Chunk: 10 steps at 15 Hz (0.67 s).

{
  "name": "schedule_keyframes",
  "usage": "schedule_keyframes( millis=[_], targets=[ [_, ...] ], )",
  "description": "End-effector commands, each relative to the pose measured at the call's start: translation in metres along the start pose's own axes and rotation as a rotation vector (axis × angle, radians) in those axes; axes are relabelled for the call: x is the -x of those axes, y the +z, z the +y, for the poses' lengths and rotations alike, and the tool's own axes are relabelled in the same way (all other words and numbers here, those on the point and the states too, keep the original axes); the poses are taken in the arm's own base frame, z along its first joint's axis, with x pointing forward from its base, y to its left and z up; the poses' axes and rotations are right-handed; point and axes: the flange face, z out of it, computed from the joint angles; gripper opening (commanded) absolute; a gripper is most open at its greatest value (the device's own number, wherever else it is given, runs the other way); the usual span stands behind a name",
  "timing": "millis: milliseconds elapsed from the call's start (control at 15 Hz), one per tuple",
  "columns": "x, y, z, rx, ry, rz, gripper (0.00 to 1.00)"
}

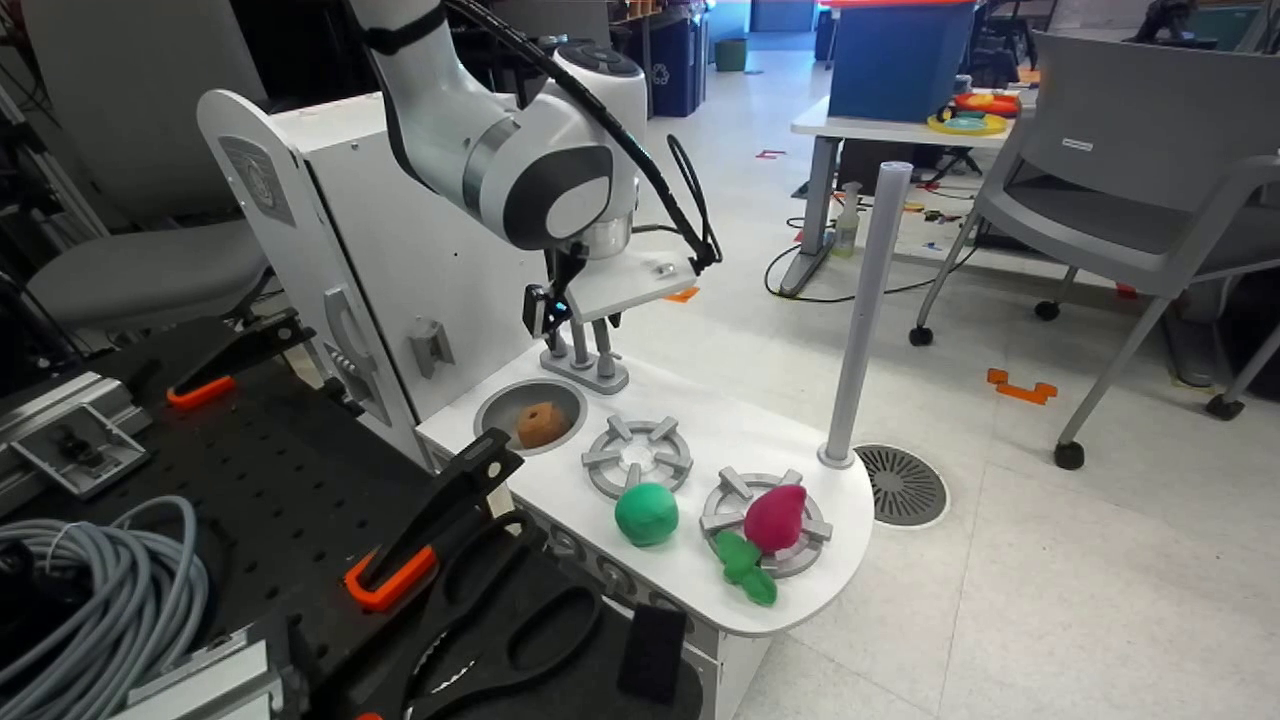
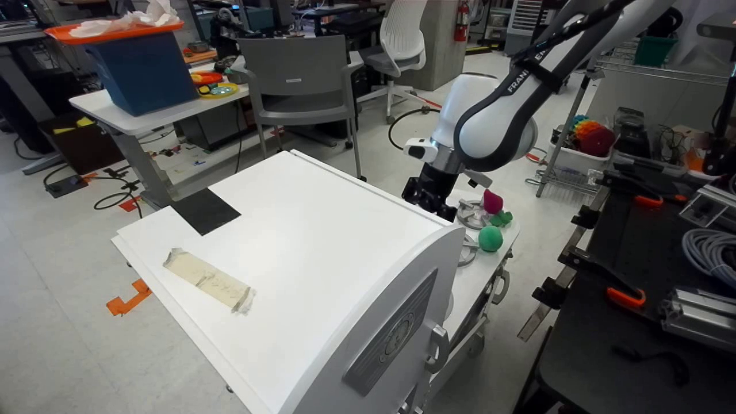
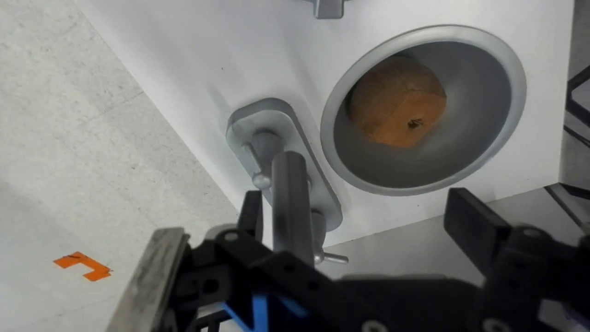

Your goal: Turn the faucet clockwise

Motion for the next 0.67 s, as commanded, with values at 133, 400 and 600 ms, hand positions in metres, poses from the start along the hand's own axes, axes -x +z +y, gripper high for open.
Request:
schedule_keyframes(
  millis=[133,400,600],
  targets=[
    [-0.0019,0.0007,0.0069,-0.004,-0.077,0.042,1.0],
    [-0.0008,0.0043,0.0044,-0.055,-0.031,0.029,1.0],
    [0.0019,0.0058,0.0036,-0.115,0.015,0.013,1.0]
  ],
)
